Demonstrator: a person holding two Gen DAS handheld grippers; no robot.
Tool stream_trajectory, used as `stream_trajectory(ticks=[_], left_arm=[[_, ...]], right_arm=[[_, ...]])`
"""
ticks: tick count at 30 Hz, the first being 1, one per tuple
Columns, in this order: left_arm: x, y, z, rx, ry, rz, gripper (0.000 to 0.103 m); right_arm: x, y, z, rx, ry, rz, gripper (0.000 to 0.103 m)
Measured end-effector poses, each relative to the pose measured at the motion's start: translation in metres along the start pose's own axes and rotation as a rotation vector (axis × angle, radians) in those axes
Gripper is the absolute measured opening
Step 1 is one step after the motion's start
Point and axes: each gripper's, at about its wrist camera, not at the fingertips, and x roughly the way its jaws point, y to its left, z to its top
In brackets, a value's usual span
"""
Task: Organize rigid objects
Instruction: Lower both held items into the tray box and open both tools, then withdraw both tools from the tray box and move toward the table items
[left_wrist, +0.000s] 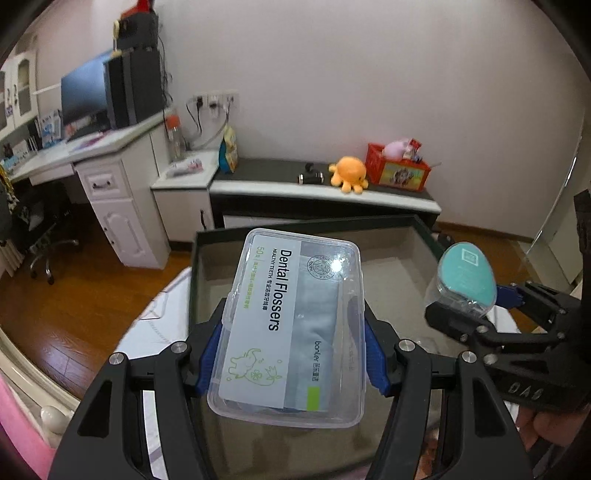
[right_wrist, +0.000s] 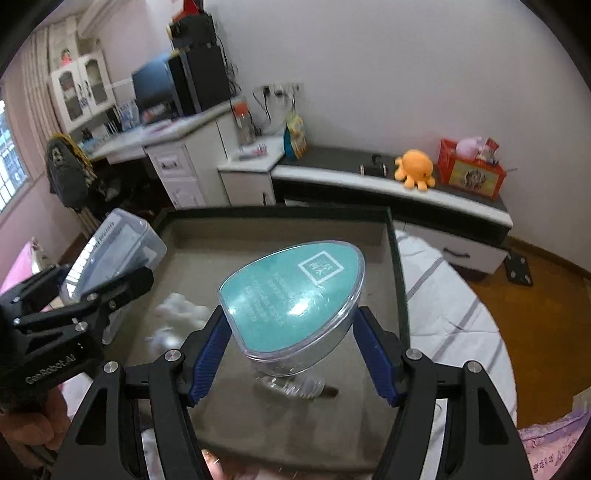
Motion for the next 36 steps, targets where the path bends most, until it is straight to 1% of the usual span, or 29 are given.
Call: stream_trajectory(ticks=[3,4,6,8,9,10,12,13,14,15,16,17,18,19,21,23,26,32,36], left_arm=[[0.026,-0.003,0.001,0.005,0.059,0.004,0.064],[0.036,-0.004,0.001,0.01,0.092,0.004,0.065],[0.046,-0.006,-0.002,0.012,0.127,0.001,0.065],[0.048,-0.007,-0.004,0.016,0.138,0.016,0.069],[0.047,-0.007,-0.005,0.019,0.135,0.029,0.072],[0.044,-0.005,-0.006,0.017,0.125,0.037,0.074],[0.036,-0.003,-0.009,0.011,0.104,0.048,0.085],[0.031,-0.001,-0.01,0.007,0.091,0.051,0.087],[0.024,0.001,-0.012,0.002,0.071,0.052,0.093],[0.015,0.002,-0.014,0.0,0.05,0.053,0.097],[0.008,0.002,-0.016,-0.001,0.032,0.055,0.098],[-0.002,0.002,-0.019,-0.003,0.008,0.057,0.098],[-0.012,0.003,-0.022,-0.005,-0.015,0.061,0.101],[-0.019,0.004,-0.024,-0.006,-0.029,0.068,0.103],[-0.039,0.005,-0.032,-0.01,-0.068,0.088,0.103],[-0.057,0.005,-0.038,-0.011,-0.098,0.097,0.103],[-0.083,0.003,-0.048,-0.013,-0.137,0.111,0.103],[-0.127,-0.001,-0.067,-0.025,-0.191,0.133,0.103],[-0.15,-0.004,-0.078,-0.045,-0.211,0.144,0.103]], right_arm=[[0.023,-0.006,-0.001,0.016,0.049,-0.004,0.069],[0.026,-0.008,-0.001,0.02,0.057,-0.005,0.069],[0.034,-0.011,-0.003,0.026,0.085,-0.001,0.07],[0.037,-0.011,-0.006,0.021,0.104,0.0,0.07],[0.037,-0.012,-0.007,0.019,0.109,0.004,0.074],[0.036,-0.013,-0.007,0.02,0.107,0.009,0.081],[0.031,-0.015,-0.01,0.03,0.094,0.008,0.083],[0.03,-0.016,-0.01,0.033,0.092,0.006,0.085],[0.027,-0.017,-0.013,0.037,0.089,0.006,0.087],[0.024,-0.017,-0.014,0.04,0.083,0.008,0.091],[0.02,-0.017,-0.017,0.045,0.076,0.005,0.099],[0.017,-0.016,-0.017,0.047,0.067,0.011,0.101],[0.012,-0.016,-0.019,0.055,0.05,0.01,0.103],[0.008,-0.016,-0.019,0.059,0.036,0.011,0.103],[-0.008,-0.012,-0.025,0.067,-0.01,0.026,0.103],[-0.019,-0.008,-0.028,0.074,-0.039,0.029,0.103],[-0.045,0.0,-0.036,0.08,-0.094,0.015,0.103],[-0.099,0.015,-0.054,0.08,-0.196,-0.007,0.103],[-0.135,0.02,-0.07,0.086,-0.259,-0.027,0.103]])
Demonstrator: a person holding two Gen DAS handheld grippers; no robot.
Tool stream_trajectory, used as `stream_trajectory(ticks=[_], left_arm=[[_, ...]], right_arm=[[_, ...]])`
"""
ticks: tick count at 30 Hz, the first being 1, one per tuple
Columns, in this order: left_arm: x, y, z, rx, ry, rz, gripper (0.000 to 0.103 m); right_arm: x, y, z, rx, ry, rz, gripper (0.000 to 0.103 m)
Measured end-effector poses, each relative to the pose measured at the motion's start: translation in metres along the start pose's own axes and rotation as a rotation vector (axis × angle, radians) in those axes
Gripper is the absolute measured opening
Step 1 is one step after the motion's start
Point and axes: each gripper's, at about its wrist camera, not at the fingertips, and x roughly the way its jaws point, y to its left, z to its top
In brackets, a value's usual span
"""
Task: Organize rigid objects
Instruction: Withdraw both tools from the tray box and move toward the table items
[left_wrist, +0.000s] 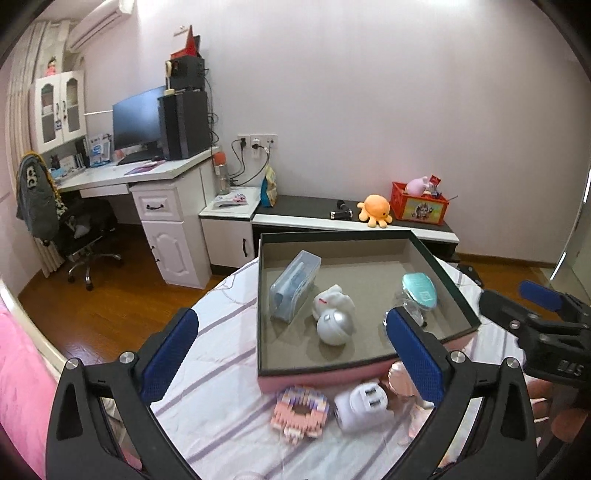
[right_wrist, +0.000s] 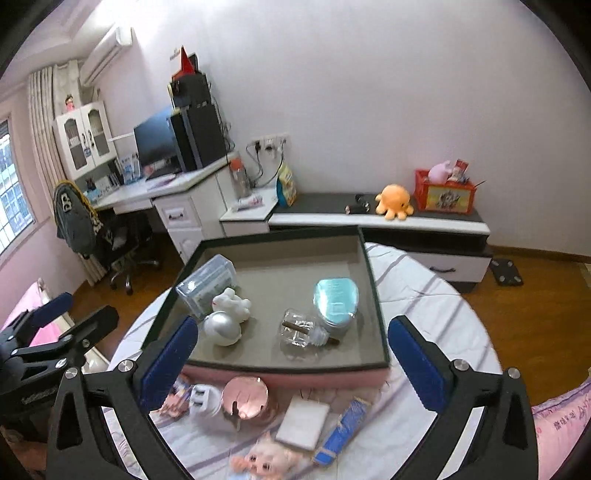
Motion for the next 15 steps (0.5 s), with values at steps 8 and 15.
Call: stream_trajectory(ticks=[8,15], left_arm=[[-0.049,-0.002,-0.02,-0.005,-0.075,0.035,0.103],[-0.076,-0.003,-0.045,-0.041,-0.085,0.03,0.103]], right_arm=[[-0.065,0.0,-0.028,0.005,-0.093,-0.067,0.103],[-0.091,-0.001,-0.057,0.025,-0.107,-0.115,0.103]])
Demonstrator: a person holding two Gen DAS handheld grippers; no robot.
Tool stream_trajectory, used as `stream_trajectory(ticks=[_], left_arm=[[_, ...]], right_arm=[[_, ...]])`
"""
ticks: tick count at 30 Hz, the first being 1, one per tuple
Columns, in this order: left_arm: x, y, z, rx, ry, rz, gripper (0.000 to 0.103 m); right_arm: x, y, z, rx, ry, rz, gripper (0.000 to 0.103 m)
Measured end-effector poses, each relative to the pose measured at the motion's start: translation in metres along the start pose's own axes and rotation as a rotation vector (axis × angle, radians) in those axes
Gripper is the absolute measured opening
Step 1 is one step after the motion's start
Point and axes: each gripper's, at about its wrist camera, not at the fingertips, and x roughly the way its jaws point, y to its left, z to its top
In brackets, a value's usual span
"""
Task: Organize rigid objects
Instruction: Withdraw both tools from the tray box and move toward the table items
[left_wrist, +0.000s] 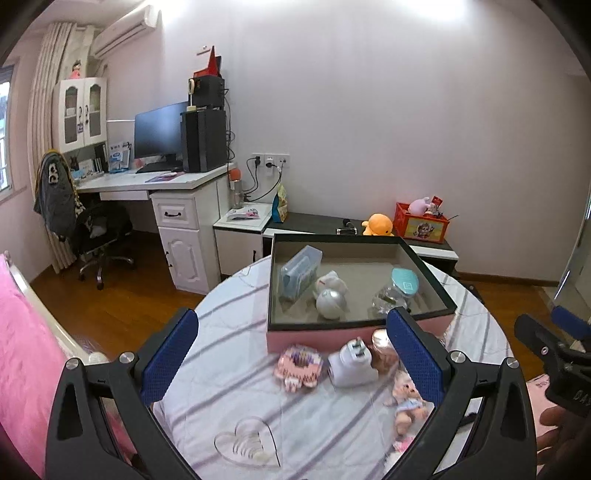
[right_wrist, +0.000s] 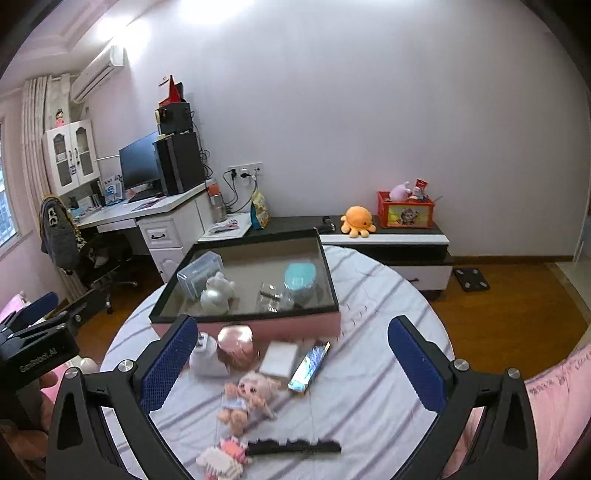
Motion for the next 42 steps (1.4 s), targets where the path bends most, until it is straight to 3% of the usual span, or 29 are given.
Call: stream_trajectory(ticks=[8,23,34,42], left_arm=[[-0.023,0.0,-0.021,-0.005,0.001,-0.008,0.103],[-0.037,0.001,-0.034,-0.005,0.005,-0.013,0.103],[-0.024,-0.027,-0.069,0.033,0.112,-0.075,0.103],[-0.017,-0.057,-0.104,0.03,0.171,-0.053,0.103]], right_arm=[[-0.02,0.003,-0.02,-0.01,0.003,-0.001,0.103],[-0.041,-0.002,-0.023,-0.005,-0.012,-0.02,0.103],[-0.024,-0.035,-0.041,0.026,0.074,-0.027,0.103],[-0.01,-0.044,-0.055,-0.014,0.133,0.051,0.103]])
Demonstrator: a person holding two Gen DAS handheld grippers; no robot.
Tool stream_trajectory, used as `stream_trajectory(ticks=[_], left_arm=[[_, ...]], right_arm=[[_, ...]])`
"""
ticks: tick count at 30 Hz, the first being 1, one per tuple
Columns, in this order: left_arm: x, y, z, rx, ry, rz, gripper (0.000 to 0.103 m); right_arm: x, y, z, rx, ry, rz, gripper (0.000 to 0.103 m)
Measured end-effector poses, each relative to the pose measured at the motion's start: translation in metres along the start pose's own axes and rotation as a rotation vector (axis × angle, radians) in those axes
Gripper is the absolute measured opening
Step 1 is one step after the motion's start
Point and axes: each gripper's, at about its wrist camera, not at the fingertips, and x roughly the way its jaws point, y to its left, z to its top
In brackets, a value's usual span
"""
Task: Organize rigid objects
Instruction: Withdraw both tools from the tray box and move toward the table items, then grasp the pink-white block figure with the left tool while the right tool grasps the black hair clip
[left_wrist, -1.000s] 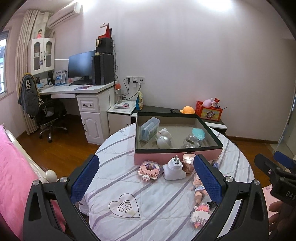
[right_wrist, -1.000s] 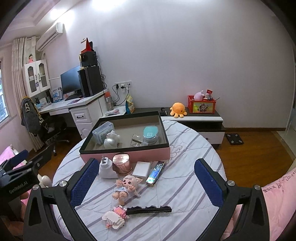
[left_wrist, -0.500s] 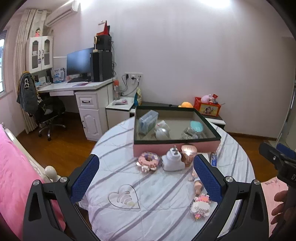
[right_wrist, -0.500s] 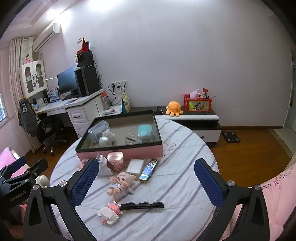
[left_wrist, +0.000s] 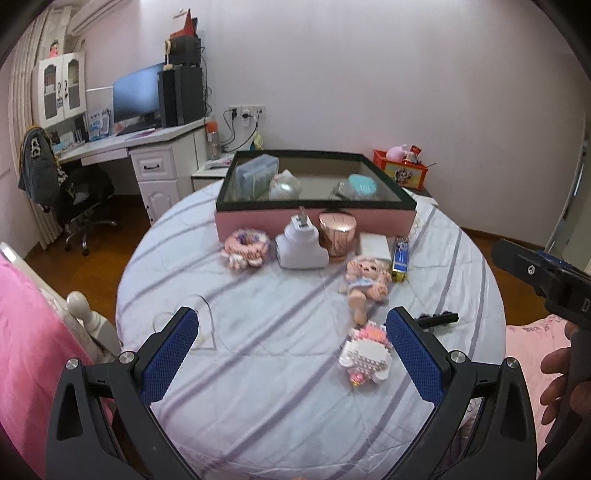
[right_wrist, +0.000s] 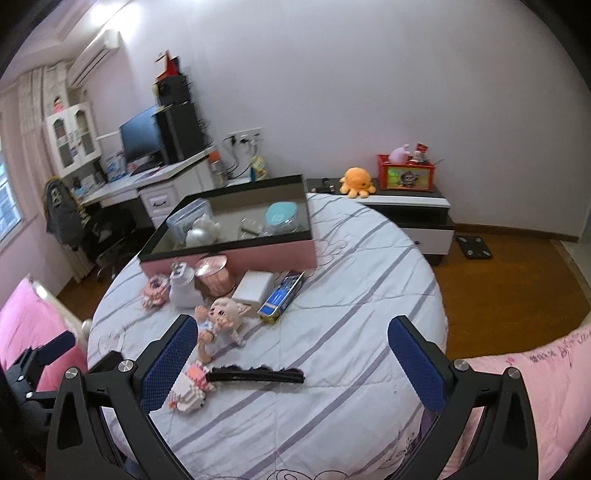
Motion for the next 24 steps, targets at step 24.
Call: stream_trajectory(ticks=[24], left_arm=[[0.082,-0.032,-0.028,0.141,0.168,-0.123,0.074]], right_arm=[[0.069,-0.003,-0.045,-0.104,0.273,0.061,0.103]])
